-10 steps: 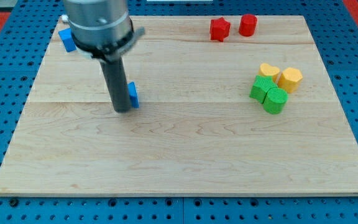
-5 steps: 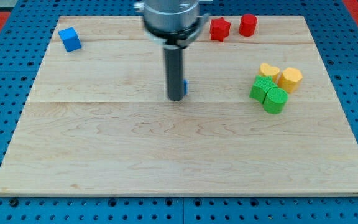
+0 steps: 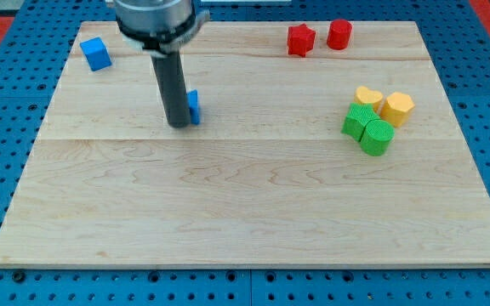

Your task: Place the triangle at the top center of the board

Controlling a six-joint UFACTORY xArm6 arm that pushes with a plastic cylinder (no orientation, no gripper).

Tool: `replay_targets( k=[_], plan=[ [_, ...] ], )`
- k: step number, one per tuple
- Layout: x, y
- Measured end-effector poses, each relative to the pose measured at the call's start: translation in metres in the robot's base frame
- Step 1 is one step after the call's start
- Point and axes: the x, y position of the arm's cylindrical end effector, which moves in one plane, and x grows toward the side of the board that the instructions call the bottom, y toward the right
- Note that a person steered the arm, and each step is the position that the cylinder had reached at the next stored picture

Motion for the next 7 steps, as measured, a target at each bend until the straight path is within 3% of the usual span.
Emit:
replay_targets(
  k=[1,2,4,5,6,7],
  plan=[
    [-0.014,0.044],
    [-0.054,0.072],
    [-0.118,0.028],
    [-0.122,-0.042],
    [-0.155,-0.024],
    [-0.115,0.08]
  ],
)
